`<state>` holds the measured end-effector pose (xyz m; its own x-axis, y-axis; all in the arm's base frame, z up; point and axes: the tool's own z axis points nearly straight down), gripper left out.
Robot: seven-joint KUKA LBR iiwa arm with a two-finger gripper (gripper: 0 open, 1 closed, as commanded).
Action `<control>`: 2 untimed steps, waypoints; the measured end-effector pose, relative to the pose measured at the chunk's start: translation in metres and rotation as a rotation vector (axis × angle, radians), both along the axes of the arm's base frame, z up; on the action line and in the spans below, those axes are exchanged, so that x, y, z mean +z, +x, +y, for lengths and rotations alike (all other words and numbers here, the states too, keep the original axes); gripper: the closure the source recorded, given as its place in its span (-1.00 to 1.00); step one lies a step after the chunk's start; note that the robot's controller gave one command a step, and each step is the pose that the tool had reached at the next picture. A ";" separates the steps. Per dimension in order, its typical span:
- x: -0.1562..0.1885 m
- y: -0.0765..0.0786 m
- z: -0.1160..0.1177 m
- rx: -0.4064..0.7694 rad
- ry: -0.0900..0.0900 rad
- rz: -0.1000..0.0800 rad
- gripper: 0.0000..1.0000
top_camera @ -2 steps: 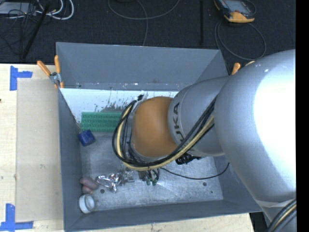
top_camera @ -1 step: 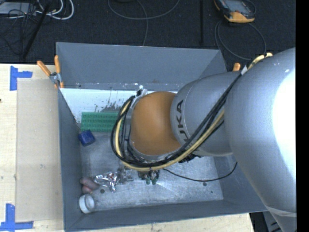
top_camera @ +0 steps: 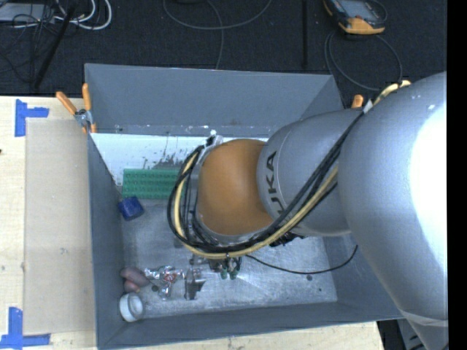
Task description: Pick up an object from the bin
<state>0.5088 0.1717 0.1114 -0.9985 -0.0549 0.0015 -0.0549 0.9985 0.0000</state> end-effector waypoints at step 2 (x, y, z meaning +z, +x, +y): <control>-0.039 -0.002 0.032 0.099 0.003 -0.006 1.00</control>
Offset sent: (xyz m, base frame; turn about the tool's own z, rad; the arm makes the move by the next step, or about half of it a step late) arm -0.0035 0.0309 -0.0414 -0.1016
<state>0.5066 0.2038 0.0722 -0.9881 -0.1534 -0.0047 -0.1534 0.9882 0.0026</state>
